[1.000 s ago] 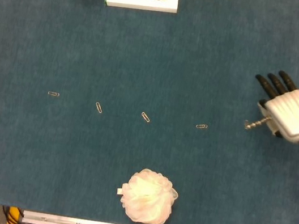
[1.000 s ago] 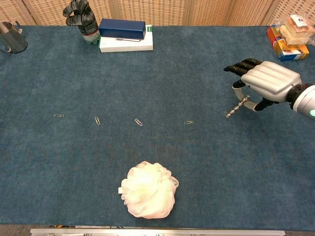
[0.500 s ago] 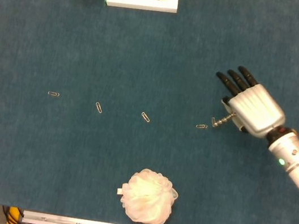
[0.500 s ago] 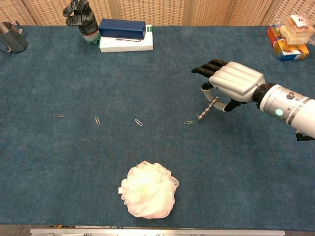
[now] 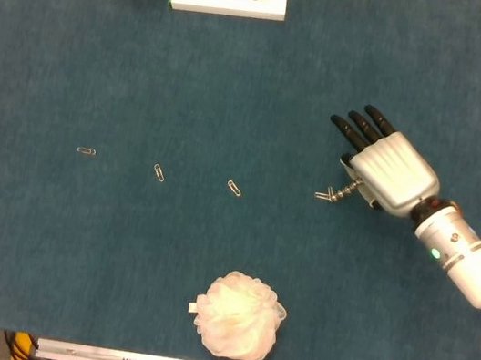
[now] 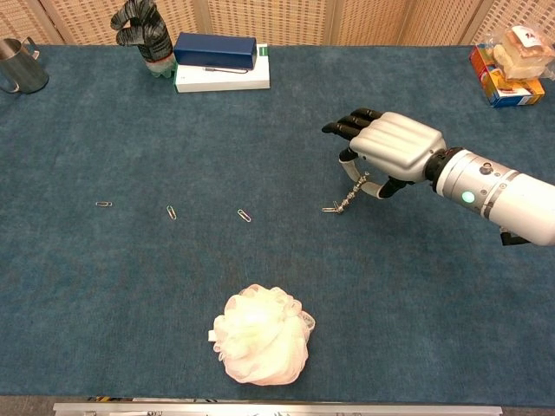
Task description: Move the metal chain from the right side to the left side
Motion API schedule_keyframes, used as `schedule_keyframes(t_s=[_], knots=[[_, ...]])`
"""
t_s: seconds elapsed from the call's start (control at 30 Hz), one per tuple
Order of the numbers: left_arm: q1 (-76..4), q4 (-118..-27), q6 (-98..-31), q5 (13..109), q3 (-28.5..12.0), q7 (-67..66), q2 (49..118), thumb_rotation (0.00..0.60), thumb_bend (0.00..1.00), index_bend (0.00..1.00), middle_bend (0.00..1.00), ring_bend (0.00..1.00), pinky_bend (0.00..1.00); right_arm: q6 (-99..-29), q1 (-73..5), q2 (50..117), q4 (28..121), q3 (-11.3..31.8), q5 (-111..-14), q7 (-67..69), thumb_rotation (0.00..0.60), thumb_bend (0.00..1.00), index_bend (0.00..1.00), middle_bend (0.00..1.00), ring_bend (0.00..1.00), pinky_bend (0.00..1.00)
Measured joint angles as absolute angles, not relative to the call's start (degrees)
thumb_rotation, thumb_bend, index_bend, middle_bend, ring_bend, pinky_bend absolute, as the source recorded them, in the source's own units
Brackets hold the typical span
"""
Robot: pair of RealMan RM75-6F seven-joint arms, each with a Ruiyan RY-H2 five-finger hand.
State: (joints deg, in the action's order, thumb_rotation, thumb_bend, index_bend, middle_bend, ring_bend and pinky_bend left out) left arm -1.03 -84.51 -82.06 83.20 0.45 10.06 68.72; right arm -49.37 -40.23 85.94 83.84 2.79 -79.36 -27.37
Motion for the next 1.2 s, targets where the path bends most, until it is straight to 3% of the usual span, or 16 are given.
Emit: schedule_keyframes(t_s=[0.43,1.2], knots=[[-1.0,-84.5,-82.0,83.5,0.4,10.5,68.4,0.600,0.18,0.28,0.33,0.27,0.26,-48.3,-44.7,87.9,82.7,7.2,-77.7,-27.3,0.600,0.35,0.60,0.07,0.00,0.04],[-0.9,-84.6,-81.8,83.1,0.2,12.0,66.9,0.600,0.18,0.28,0.33,0.27,0.26,-45.2,-57.1,99.5,72.3,14.6,-75.6,-23.2,0.600,0.34,0.60,0.08,0.00,0.04]])
